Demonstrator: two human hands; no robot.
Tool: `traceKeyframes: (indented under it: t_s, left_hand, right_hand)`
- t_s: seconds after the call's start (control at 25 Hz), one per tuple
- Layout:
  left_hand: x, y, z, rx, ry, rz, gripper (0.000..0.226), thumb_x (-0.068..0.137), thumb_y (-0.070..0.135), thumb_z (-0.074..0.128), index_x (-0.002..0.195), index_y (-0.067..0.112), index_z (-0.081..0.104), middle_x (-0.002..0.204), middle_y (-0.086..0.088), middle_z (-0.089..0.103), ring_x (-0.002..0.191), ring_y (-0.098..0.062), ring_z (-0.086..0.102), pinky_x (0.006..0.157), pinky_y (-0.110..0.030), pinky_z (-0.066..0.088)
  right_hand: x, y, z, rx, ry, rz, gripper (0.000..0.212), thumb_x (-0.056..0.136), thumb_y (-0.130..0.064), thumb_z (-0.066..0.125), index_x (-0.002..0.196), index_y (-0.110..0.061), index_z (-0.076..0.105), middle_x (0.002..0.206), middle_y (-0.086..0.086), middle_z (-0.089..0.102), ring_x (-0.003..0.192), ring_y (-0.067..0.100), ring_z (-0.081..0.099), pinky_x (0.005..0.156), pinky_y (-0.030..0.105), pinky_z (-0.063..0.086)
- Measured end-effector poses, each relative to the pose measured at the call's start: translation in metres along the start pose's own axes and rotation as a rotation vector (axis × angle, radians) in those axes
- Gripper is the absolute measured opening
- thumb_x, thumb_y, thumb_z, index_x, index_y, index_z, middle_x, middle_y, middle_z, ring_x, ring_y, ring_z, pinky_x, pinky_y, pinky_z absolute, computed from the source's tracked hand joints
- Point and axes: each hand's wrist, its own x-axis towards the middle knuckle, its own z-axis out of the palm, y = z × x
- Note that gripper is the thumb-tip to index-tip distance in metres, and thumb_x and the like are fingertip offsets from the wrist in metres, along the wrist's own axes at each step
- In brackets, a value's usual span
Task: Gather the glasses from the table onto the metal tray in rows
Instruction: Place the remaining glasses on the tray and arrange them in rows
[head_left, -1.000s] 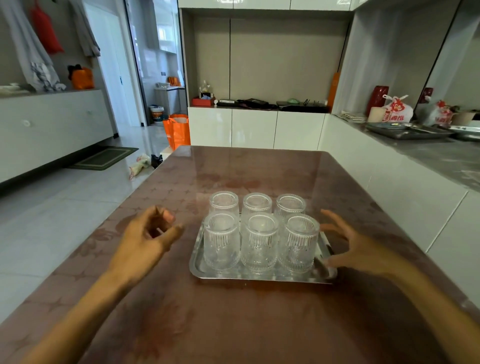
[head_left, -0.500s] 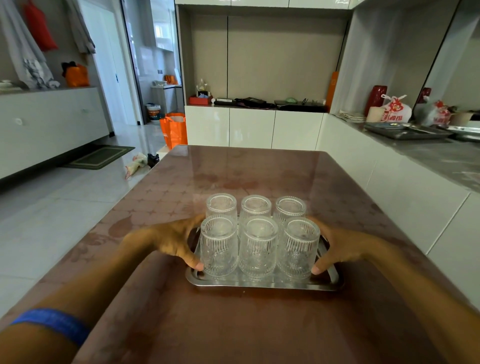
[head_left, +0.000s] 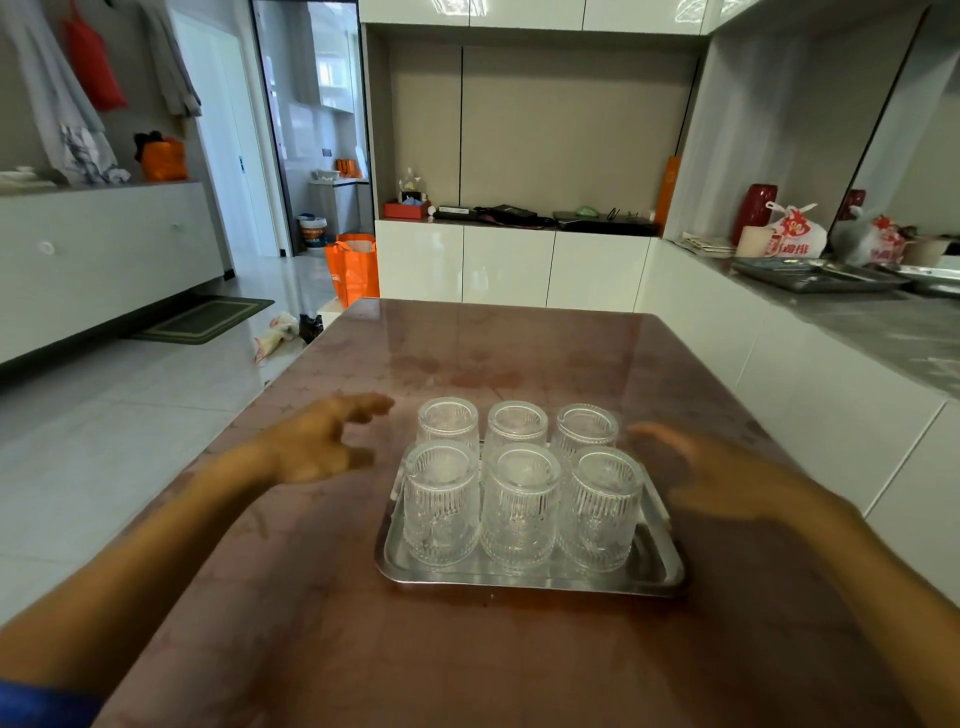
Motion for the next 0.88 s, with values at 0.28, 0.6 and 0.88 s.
traceKeyframes:
  t_s: [0.28,0.6,0.88]
  left_hand:
    - [0.025,0.032,0.03,0.123,-0.02,0.224,0.057,0.092,0.039,0.06,0.146,0.029,0.042,0.158,0.004,0.037,0.142,-0.018,0.038,0.11,-0.03,0.031]
    - [0.03,0.032,0.032,0.145,0.005,0.22,0.052,0.093,0.037,0.058,0.143,0.026,0.046,0.155,0.003,0.041,0.14,-0.018,0.04,0.115,-0.039,0.036]
    - [0.033,0.024,0.036,0.098,0.032,0.251,0.048,0.093,0.038,0.058,0.139,0.026,0.049,0.151,0.003,0.046,0.138,-0.017,0.042,0.116,-0.043,0.035]
  right_hand:
    - [0.044,-0.104,0.028,0.013,0.034,-0.219,0.056,0.087,-0.045,0.066,0.138,-0.03,0.051,0.149,-0.011,0.045,0.132,0.013,0.044,0.103,0.034,0.037]
    - [0.051,-0.086,0.023,0.232,0.119,-0.209,0.036,0.086,-0.032,0.071,0.121,-0.03,0.066,0.137,-0.015,0.056,0.124,0.006,0.049,0.103,0.034,0.037]
    - [0.016,-0.019,0.007,0.378,0.041,-0.047,0.039,0.087,-0.024,0.073,0.123,-0.033,0.062,0.15,-0.006,0.044,0.138,0.017,0.037,0.113,0.042,0.03]
